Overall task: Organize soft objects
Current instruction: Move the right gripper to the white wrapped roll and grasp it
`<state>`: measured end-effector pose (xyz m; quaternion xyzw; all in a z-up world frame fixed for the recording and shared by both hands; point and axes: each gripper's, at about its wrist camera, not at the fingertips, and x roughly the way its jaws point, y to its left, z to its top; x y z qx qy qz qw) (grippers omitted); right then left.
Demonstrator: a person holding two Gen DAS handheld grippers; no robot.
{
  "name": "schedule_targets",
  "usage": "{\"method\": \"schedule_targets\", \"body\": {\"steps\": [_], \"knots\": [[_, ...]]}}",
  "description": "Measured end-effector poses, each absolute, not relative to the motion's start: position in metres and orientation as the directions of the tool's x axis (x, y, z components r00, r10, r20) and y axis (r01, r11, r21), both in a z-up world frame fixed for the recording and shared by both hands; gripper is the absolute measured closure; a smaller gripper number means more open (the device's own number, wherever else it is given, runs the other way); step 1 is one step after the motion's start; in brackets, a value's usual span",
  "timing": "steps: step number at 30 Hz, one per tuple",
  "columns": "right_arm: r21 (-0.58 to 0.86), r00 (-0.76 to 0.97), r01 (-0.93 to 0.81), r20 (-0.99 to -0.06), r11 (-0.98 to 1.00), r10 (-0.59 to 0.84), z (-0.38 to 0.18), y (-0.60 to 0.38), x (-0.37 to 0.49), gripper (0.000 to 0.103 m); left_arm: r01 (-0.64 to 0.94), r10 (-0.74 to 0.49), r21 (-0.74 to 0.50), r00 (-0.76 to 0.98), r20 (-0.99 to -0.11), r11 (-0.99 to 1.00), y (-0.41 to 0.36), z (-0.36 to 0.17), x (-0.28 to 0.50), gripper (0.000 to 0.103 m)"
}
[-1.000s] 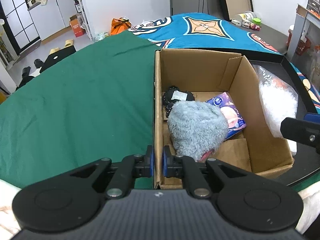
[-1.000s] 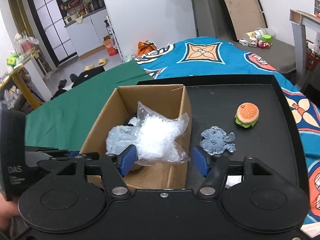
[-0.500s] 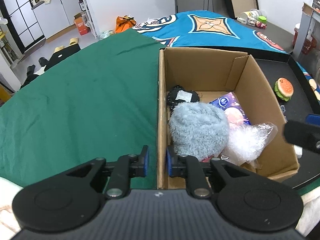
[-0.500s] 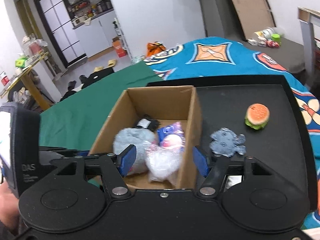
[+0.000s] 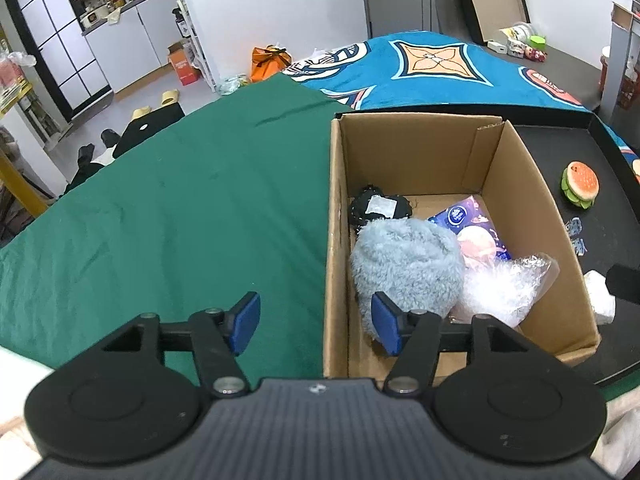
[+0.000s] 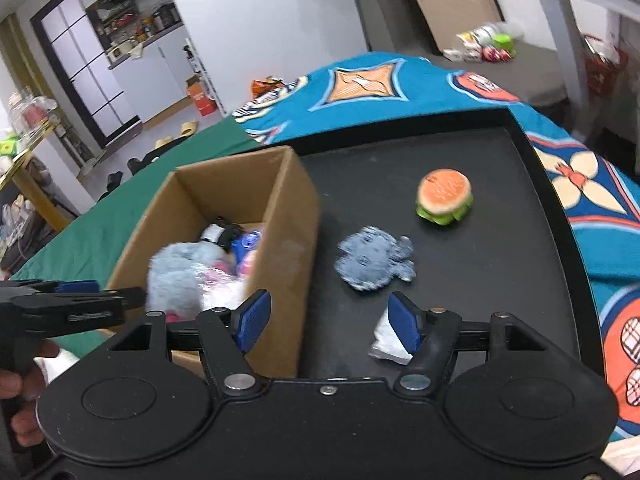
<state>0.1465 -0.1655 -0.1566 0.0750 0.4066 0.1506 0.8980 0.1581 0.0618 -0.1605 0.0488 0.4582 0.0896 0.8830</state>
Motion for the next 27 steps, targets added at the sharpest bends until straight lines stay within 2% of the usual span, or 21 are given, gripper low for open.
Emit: {"method": "schedule_targets", "body": {"steps": [6, 13, 27], "knots": [[0.287, 0.614, -0.174, -0.717, 0.942, 0.332, -0.172, -0.185, 0.157, 0.038, -0.100, 0.221, 0.200, 0.565, -0.795, 0.975, 0.051, -0.161, 0.158, 0.042], [0.303, 0.589, -0.133, -0.742, 0.944, 0.321, -0.192, -0.200, 0.164, 0.039, -0.094, 0.240, 0.228, 0.564, -0.790, 0.969, 0.042, -0.164, 0.160, 0.033], [0.267, 0.544, -0.085, -0.795, 0.960, 0.269, -0.222, -0.200, 0.168, 0.038, -0.088, 0.267, 0.265, 0.568, -0.779, 0.960, 0.031, -0.165, 0.157, 0.030]]}}
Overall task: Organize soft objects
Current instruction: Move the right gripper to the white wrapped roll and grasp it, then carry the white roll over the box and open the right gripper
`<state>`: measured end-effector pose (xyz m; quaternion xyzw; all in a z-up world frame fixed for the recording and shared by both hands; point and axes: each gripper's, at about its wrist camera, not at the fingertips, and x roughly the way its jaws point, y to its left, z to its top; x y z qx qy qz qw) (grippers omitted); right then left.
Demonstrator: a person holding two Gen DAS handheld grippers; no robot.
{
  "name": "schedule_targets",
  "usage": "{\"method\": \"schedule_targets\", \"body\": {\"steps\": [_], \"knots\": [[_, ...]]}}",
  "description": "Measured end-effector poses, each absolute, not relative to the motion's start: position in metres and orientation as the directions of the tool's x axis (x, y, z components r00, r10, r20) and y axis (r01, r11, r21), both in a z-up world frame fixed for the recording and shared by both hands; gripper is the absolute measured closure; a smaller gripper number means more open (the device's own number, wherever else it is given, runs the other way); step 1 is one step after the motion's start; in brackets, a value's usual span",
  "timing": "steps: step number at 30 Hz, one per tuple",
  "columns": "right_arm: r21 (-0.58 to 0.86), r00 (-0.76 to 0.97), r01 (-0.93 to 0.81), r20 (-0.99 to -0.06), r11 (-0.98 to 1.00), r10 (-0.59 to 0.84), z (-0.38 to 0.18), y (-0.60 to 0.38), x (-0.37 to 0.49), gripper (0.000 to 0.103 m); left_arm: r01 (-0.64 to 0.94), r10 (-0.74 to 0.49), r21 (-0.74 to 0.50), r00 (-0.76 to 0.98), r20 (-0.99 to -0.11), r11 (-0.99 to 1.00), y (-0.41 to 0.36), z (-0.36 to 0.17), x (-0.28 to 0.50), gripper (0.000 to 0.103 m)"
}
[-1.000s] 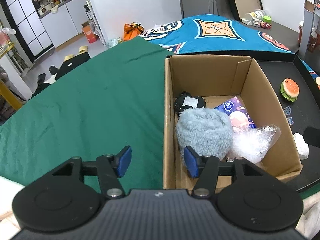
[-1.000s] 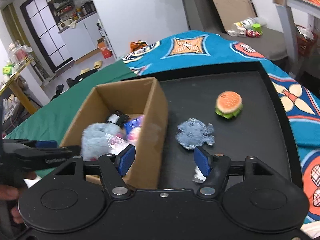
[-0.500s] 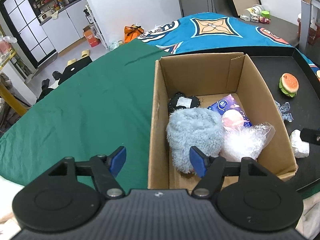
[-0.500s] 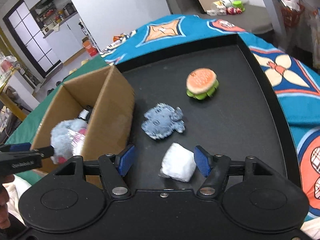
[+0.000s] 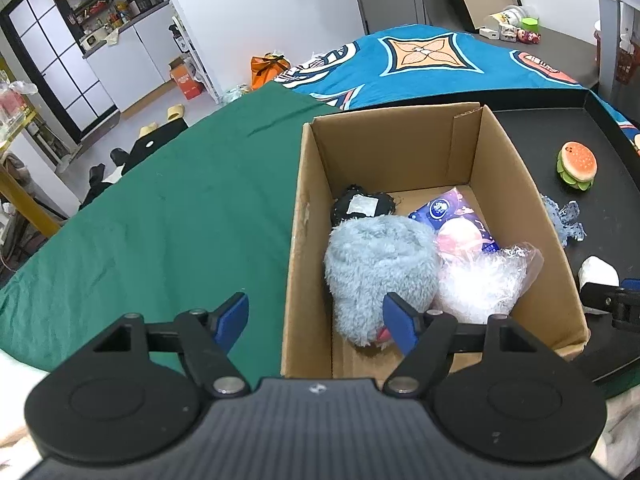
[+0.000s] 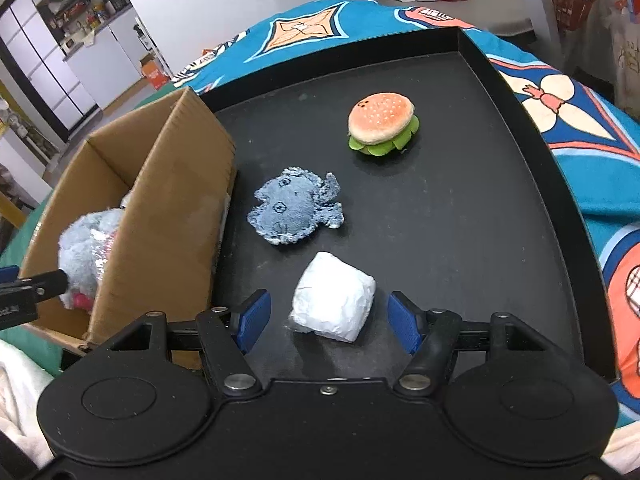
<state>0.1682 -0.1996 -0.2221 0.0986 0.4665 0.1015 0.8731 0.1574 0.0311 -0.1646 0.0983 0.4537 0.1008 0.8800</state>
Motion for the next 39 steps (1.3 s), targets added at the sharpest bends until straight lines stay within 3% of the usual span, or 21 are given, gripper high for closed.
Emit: {"method": "schedule_targets", "body": {"steps": [12, 15, 27, 39], "knots": [[0.206, 0.545, -0.068, -0.812, 0.976, 0.209, -0.226, -0.199, 0.173, 0.039, -0.122, 0.295, 0.273, 0.542, -0.787, 0.954, 0.034, -0.166, 0.157, 0.030], [0.196, 0.531, -0.071, -0.822, 0.978, 0.204, -0.231, -0.199, 0.173, 0.067, -0.116, 0.301, 0.285, 0.542, -0.785, 0.951, 0.031, -0.167, 0.157, 0.030], [0.205, 0.582, -0.033, -0.791, 0.978, 0.186, -0.212, -0.217, 0.162, 0.068, -0.108, 0.299, 0.291, 0.564, -0.769, 0.951, 0.027, -0.161, 0.152, 0.030], [0.164, 0.627, -0.105, -0.754, 0.981, 0.194, -0.176, -0.202, 0.158, 0.068, -0.121, 0.303, 0.290, 0.595, -0.744, 0.949, 0.029, -0.154, 0.147, 0.030]]}}
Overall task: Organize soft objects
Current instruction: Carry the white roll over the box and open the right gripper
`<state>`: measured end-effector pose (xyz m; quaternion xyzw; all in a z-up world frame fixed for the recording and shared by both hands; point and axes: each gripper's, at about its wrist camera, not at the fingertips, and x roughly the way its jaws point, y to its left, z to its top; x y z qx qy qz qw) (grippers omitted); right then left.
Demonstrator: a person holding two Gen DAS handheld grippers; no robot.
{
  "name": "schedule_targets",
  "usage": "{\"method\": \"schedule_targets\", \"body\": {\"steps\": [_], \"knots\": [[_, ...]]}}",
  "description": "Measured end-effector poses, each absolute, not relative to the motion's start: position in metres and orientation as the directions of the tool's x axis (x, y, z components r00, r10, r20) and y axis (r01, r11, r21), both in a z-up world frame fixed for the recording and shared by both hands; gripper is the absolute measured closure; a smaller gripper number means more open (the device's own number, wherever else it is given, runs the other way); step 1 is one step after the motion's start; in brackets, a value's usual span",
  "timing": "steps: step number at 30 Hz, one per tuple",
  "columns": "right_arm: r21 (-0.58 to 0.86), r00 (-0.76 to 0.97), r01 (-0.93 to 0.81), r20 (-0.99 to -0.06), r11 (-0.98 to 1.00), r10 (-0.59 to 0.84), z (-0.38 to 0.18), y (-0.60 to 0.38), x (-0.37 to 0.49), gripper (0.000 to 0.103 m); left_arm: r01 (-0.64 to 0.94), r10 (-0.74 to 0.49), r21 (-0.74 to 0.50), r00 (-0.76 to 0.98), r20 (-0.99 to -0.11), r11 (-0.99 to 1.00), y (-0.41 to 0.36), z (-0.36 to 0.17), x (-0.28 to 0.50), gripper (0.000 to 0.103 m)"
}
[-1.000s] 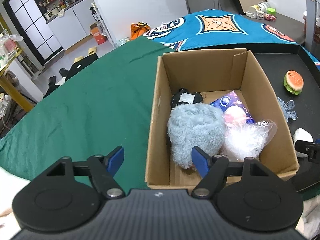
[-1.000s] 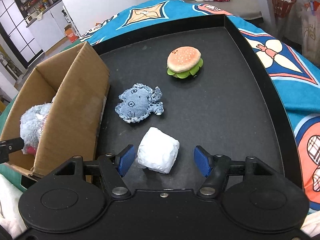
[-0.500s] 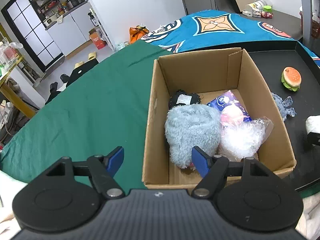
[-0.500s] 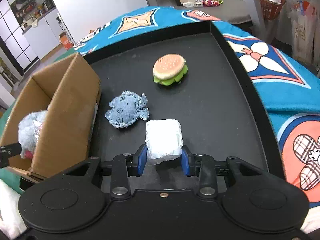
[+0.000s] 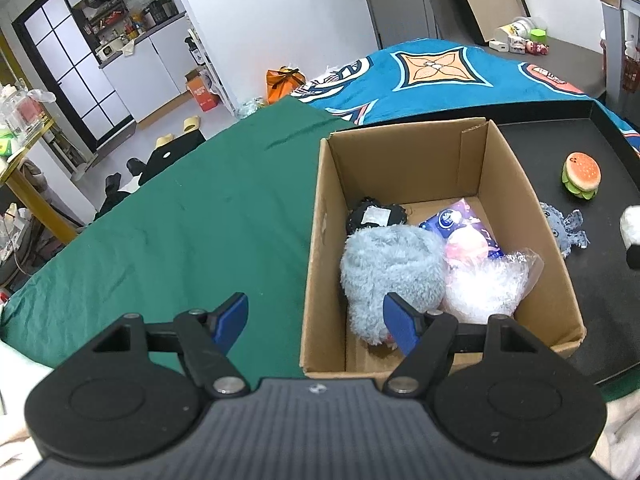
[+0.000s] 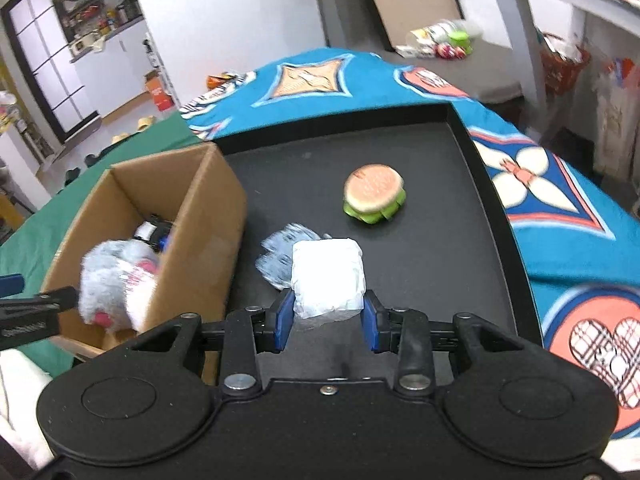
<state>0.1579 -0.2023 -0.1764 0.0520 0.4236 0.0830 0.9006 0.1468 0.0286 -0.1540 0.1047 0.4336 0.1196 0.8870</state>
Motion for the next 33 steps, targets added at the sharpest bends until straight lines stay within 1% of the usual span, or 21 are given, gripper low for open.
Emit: {"method": "schedule_targets", "body": {"steps": [6, 8, 12, 16, 18, 22, 25, 32, 33], "knots": [[0.144, 0.657, -0.183, -0.719, 0.973, 0.230, -0.157, -0.186, 0.160, 0.068, -0.117, 0.280, 0.263, 0.596, -0.753, 0.958, 0.033, -0.155, 0.148, 0.031], [0.124, 0.671, -0.210, -0.704, 0.970, 0.235, -0.150, -0.180, 0.160, 0.068, -0.117, 0.273, 0.255, 0.595, -0.755, 0.960, 0.034, -0.156, 0.149, 0.033], [0.101, 0.680, -0.260, -0.687, 0.960, 0.256, -0.139, -0.170, 0.164, 0.068, -0.117, 0.268, 0.248, 0.592, -0.760, 0.962, 0.036, -0.158, 0.150, 0.033], [0.061, 0.691, -0.306, -0.672, 0.950, 0.265, -0.131, -0.159, 0.167, 0.068, -0.124, 0.270, 0.247, 0.603, -0.750, 0.961, 0.038, -0.157, 0.150, 0.036], [0.040, 0.695, -0.328, -0.666, 0.944, 0.270, -0.127, -0.153, 0.169, 0.068, -0.121, 0.266, 0.244, 0.601, -0.753, 0.962, 0.038, -0.158, 0.152, 0.039], [-0.005, 0.695, -0.372, -0.664, 0.928, 0.275, -0.124, -0.139, 0.173, 0.067, -0.118, 0.266, 0.245, 0.596, -0.758, 0.962, 0.039, -0.161, 0.154, 0.048], [-0.023, 0.688, -0.403, -0.667, 0.915, 0.286, -0.123, -0.129, 0.175, 0.067, -0.119, 0.259, 0.235, 0.591, -0.764, 0.965, 0.041, -0.162, 0.156, 0.049], [-0.069, 0.668, -0.477, -0.676, 0.876, 0.310, -0.119, -0.104, 0.184, 0.067, -0.136, 0.245, 0.204, 0.557, -0.794, 0.969, 0.050, -0.167, 0.163, 0.069], [-0.078, 0.665, -0.487, -0.678, 0.870, 0.312, -0.119, -0.101, 0.186, 0.067, -0.140, 0.246, 0.202, 0.553, -0.796, 0.969, 0.050, -0.168, 0.163, 0.070]]}}
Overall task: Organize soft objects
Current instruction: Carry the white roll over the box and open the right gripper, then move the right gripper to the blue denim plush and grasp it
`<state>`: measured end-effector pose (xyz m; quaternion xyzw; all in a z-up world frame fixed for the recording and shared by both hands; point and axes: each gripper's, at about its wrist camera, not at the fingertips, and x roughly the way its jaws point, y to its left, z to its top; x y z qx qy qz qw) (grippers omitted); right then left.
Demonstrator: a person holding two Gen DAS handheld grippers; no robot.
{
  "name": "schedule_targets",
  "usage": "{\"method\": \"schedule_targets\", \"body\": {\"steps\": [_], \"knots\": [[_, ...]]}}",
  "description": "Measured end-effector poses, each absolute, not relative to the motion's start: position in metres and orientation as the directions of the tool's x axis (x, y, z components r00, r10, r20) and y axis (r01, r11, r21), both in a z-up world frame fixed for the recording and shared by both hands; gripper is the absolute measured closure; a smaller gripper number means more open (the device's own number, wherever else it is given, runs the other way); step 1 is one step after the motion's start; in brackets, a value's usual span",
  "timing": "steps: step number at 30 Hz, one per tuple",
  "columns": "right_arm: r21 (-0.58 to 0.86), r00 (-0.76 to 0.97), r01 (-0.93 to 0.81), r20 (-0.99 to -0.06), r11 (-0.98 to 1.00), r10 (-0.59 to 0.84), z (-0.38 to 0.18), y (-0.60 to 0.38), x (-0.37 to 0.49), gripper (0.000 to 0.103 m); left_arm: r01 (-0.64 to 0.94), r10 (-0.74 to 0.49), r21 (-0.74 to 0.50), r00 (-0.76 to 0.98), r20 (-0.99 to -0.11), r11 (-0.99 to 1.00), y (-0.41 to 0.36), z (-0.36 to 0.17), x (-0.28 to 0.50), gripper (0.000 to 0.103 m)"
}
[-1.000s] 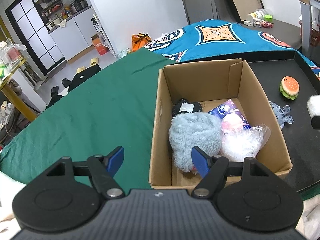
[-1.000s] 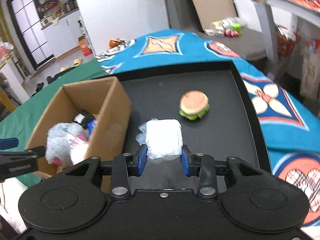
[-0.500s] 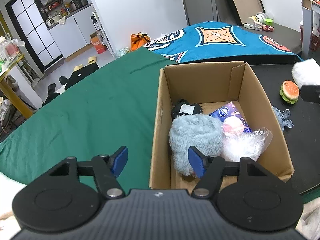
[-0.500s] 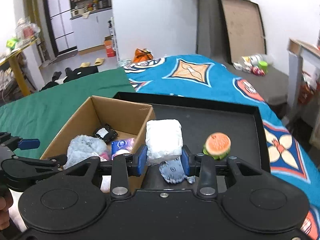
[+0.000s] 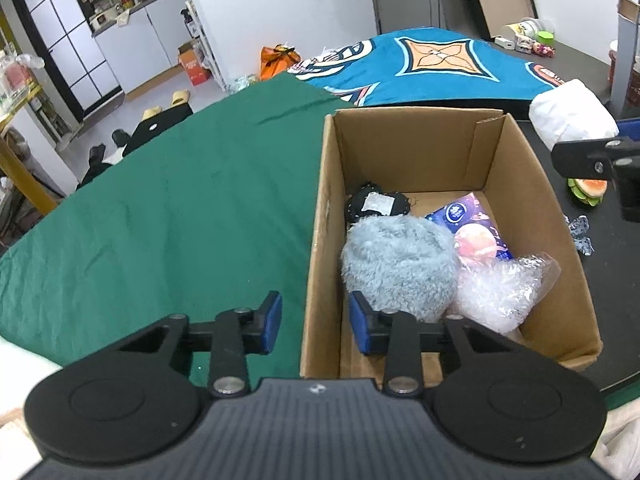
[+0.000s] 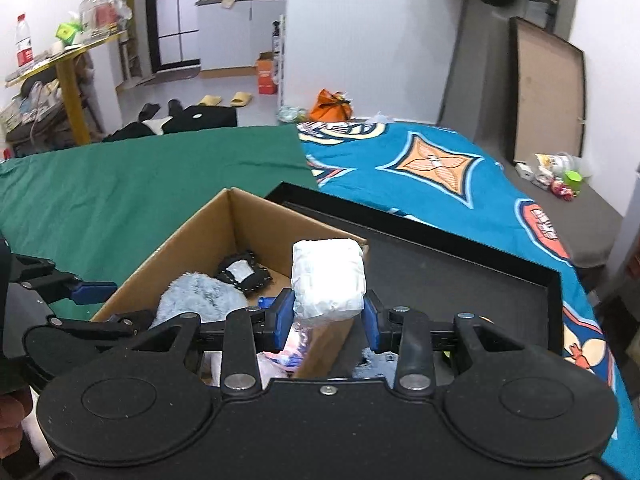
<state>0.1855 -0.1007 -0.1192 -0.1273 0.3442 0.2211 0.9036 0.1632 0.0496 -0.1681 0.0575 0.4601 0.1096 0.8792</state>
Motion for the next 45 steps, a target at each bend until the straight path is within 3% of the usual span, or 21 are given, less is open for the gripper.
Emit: {"method": "schedule_targets", "body": {"steps": [7, 15, 17, 19, 20, 23, 39, 45], "knots": [[-0.099, 0.633, -0.541, -0.702, 0.835, 0.327, -0.119, -0.085, 0.194, 0.067, -0.143, 0.235, 0.187, 0.535, -0.811, 0.972, 0.052, -0.172, 0.167, 0.089], [-0.192, 0.630, -0.602, -0.711, 0.775, 0.314, -0.118, -0.067, 0.204, 0.065, -0.150, 0.220, 0.165, 0.536, -0.815, 0.975, 0.056, -0.171, 0.168, 0.090], [-0.205, 0.632, -0.610, -0.709, 0.765, 0.314, -0.116, -0.062, 0.206, 0.056, -0.149, 0.216, 0.160, 0.538, -0.815, 0.976, 0.056, -0.171, 0.167, 0.091], [-0.221, 0.642, -0.610, -0.701, 0.761, 0.310, -0.114, -0.058, 0.208, 0.024, -0.149, 0.213, 0.157, 0.539, -0.815, 0.976, 0.057, -0.171, 0.167, 0.091], [-0.235, 0.651, -0.606, -0.696, 0.760, 0.303, -0.114, -0.057, 0.208, 0.021, -0.149, 0.212, 0.155, 0.540, -0.815, 0.977, 0.057, -0.171, 0.167, 0.091], [-0.294, 0.695, -0.579, -0.665, 0.761, 0.272, -0.112, -0.057, 0.207, 0.020, -0.148, 0.206, 0.149, 0.544, -0.814, 0.978, 0.058, -0.170, 0.166, 0.091], [-0.234, 0.664, -0.531, -0.712, 0.814, 0.229, -0.123, -0.099, 0.190, 0.020, -0.117, 0.219, 0.185, 0.548, -0.807, 0.976, 0.050, -0.165, 0.162, 0.086], [-0.178, 0.657, -0.494, -0.718, 0.851, 0.231, -0.129, -0.123, 0.186, 0.020, -0.109, 0.241, 0.218, 0.558, -0.794, 0.970, 0.043, -0.163, 0.160, 0.062]]}}
